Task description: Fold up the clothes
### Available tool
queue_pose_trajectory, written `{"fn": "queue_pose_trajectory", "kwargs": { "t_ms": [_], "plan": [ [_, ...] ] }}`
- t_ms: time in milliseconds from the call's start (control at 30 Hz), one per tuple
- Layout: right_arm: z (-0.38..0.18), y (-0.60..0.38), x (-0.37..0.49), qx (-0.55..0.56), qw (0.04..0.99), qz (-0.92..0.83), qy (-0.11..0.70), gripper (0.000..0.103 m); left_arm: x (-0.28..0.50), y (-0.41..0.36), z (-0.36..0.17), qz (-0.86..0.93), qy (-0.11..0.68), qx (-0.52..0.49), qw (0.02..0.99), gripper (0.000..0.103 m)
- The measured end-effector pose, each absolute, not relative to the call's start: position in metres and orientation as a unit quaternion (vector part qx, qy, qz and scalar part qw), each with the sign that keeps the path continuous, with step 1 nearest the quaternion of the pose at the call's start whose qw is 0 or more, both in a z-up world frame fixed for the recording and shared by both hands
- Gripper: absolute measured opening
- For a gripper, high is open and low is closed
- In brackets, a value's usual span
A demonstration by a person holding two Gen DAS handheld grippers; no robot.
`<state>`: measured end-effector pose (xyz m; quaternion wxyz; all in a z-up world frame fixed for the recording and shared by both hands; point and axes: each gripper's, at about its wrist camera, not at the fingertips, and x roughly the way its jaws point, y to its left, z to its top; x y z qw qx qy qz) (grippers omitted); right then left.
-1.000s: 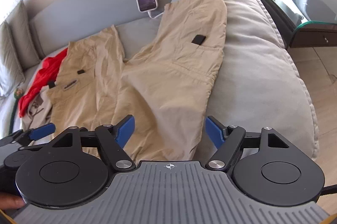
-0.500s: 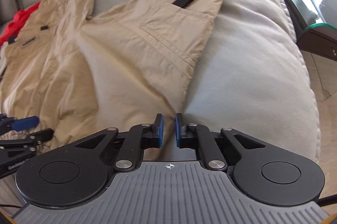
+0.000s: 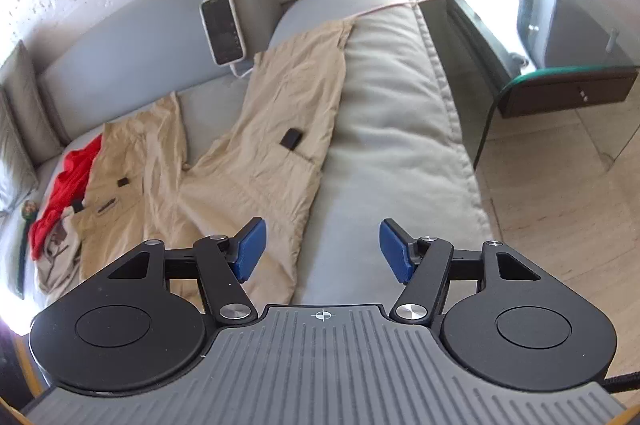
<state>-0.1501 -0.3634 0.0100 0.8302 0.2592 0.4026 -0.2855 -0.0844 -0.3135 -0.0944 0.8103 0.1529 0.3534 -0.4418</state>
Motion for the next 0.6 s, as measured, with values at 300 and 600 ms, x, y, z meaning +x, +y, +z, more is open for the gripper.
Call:
{"fn": "queue_pose_trajectory", "kwargs": {
  "t_ms": [300,600],
  "plan": [
    [-0.008,-0.415,-0.142,0.311,0.836,-0.231,0.389,0.069,-0.101,-0.339,-0.129,-0.402,0.338,0.146,0.839,0.064],
    [-0.096,-0.443,-0.118,0.372,0.836,-0.185,0.359,0.06,-0.101,-0.373,-0.167,-0.396,0.326,0.216,0.831,0.06]
  ]
}}
